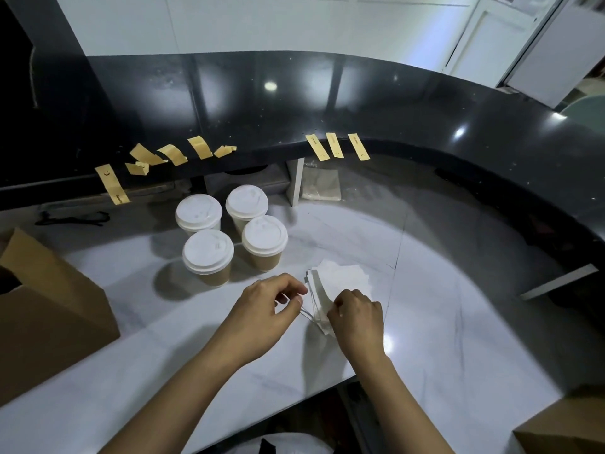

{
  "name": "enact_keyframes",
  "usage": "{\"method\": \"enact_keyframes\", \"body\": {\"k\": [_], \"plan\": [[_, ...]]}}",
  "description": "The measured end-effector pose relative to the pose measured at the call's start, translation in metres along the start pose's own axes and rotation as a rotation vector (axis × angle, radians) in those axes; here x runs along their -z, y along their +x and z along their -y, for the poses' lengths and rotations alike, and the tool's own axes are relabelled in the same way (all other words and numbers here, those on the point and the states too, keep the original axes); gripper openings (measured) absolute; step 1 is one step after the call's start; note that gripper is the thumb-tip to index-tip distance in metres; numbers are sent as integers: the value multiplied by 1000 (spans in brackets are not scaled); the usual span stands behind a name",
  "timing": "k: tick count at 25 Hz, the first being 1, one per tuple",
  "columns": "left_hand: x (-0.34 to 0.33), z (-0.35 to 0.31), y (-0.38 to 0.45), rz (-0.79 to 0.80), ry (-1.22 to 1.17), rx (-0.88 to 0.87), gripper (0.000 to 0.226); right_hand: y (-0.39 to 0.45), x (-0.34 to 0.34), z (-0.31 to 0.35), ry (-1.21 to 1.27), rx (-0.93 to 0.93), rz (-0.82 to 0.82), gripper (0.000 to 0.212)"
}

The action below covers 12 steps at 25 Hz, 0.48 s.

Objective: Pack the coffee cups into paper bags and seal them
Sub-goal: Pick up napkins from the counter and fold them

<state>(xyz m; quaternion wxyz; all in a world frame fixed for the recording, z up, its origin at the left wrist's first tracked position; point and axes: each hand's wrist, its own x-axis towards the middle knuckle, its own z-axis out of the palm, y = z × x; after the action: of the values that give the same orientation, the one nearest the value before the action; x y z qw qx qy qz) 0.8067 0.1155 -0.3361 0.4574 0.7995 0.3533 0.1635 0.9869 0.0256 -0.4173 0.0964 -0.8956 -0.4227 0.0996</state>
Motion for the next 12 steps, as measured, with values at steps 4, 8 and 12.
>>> {"method": "enact_keyframes", "body": {"k": [4,8,12], "plan": [[-15,4,13,36,-91,111,13,-1,10,-3,245,-113,-109,9],[-36,10,25,81,-259,267,16,-4,19,-4,395,-137,-103,6],[-58,14,33,105,-395,417,21,-8,28,1,529,-124,-15,5]]}}
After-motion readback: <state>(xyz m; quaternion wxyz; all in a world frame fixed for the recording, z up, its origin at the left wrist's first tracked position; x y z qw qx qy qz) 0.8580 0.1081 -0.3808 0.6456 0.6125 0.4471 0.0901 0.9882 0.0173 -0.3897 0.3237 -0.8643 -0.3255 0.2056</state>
